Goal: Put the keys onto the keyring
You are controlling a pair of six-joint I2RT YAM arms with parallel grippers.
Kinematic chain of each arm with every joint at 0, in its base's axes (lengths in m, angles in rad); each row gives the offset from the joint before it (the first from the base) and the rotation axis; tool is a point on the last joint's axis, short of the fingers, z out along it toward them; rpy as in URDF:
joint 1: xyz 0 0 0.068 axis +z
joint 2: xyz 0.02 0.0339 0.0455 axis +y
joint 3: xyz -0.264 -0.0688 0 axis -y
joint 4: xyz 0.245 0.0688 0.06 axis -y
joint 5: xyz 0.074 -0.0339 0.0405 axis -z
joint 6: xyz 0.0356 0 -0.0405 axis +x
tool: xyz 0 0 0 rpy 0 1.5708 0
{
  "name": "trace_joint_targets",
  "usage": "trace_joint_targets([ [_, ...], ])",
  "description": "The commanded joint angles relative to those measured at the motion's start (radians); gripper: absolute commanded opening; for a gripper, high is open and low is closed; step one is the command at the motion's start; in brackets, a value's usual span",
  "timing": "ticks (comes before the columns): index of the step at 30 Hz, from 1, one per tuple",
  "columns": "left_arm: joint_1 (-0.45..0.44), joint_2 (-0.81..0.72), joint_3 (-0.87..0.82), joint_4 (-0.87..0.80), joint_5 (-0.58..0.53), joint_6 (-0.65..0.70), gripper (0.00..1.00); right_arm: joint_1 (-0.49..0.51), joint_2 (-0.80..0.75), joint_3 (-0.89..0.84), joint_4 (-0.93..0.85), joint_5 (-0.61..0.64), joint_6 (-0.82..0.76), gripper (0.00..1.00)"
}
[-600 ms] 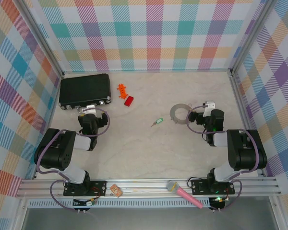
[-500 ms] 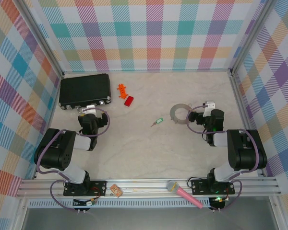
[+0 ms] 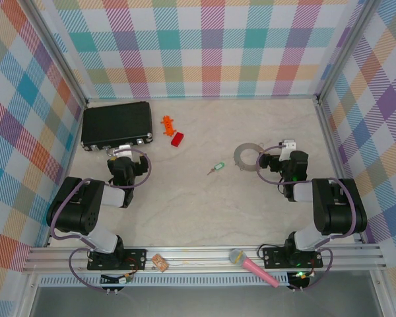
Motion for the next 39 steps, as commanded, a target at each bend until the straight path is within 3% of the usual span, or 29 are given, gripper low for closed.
trace_joint_targets([
  [1,0.007,0.001,0.014,0.023,0.011,0.003,1.00,-0.003,-0.004,0.017,0.000,-0.016,-0.008,0.99],
  [13,0.009,-0.022,0.018,-0.003,0.021,0.006,1.00,-0.003,-0.006,0.012,0.006,-0.013,-0.009,0.99],
  [16,0.009,-0.130,0.102,-0.254,-0.036,-0.008,1.00,-0.002,-0.082,0.002,-0.036,0.008,-0.003,0.99],
  [19,0.007,-0.234,0.230,-0.544,-0.167,-0.103,1.00,-0.002,-0.239,0.040,-0.292,0.102,0.084,0.99],
  [21,0.009,-0.295,0.325,-0.753,-0.270,-0.252,1.00,-0.002,-0.339,0.076,-0.443,0.151,0.172,0.99],
  [23,0.009,-0.346,0.408,-0.987,-0.355,-0.489,1.00,-0.002,-0.418,0.080,-0.492,0.165,0.245,0.99],
  [24,0.011,-0.369,0.438,-1.058,-0.340,-0.556,1.00,-0.001,-0.458,0.082,-0.522,0.195,0.323,0.99],
  [26,0.012,-0.424,0.449,-1.058,-0.196,-0.548,1.00,-0.003,-0.531,0.106,-0.625,0.230,0.463,0.99],
  [29,0.011,-0.504,0.446,-1.089,-0.073,-0.612,1.00,-0.003,-0.611,0.127,-0.700,0.218,0.563,0.99],
  [34,-0.005,-0.603,0.389,-1.086,0.089,-0.639,1.00,-0.003,-0.700,0.124,-0.685,0.056,0.603,0.99],
  [39,-0.083,-0.658,0.322,-1.052,0.119,-0.617,1.00,-0.003,-0.673,0.166,-0.707,-0.071,0.587,0.99],
])
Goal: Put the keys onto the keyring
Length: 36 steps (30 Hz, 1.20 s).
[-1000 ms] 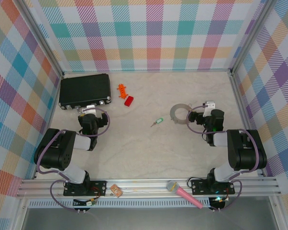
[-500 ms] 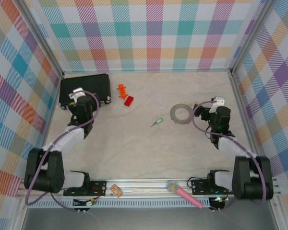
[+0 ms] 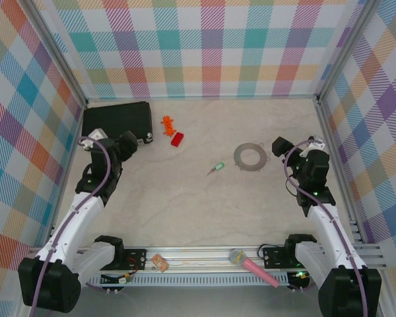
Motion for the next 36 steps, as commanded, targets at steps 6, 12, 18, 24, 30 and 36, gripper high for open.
trace_joint_targets([
  [6,-0.157,0.077,-0.016,0.016,0.122,0.023,1.00,0.034,0.169,0.134,-0.052,-0.240,0.005,0.99],
  [12,-0.275,0.240,0.021,0.058,0.150,0.074,1.00,0.175,0.309,0.215,-0.106,-0.146,-0.087,0.99],
  [18,-0.377,0.405,0.079,0.130,0.219,0.150,1.00,0.227,0.456,0.279,-0.140,-0.175,-0.115,0.92],
  [24,-0.490,0.553,0.174,0.140,0.211,0.216,1.00,0.244,0.570,0.345,-0.237,-0.197,-0.115,0.78],
  [30,-0.569,0.710,0.321,0.094,0.218,0.259,0.86,0.243,0.527,0.268,-0.206,-0.127,-0.081,0.78],
  [36,-0.631,0.839,0.435,0.098,0.277,0.357,0.63,0.242,0.446,0.198,-0.186,-0.055,-0.056,0.80],
])
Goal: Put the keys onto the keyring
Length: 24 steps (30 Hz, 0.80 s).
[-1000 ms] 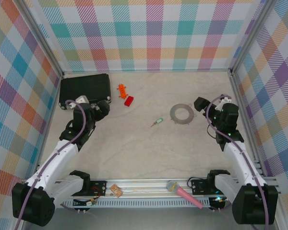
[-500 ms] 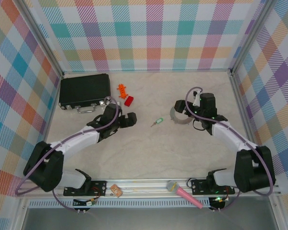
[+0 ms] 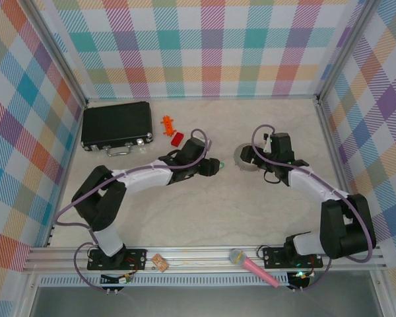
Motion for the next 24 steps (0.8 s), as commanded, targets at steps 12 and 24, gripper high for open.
trace_joint_targets([
  [12,-0.079,0.247,0.217,0.027,0.127,0.165,0.39,-0.008,-0.130,-0.064,0.029,0.044,0.072,0.81],
  [24,-0.081,0.382,0.354,-0.003,0.115,0.217,0.30,-0.008,-0.123,-0.056,0.032,-0.004,0.082,0.80],
])
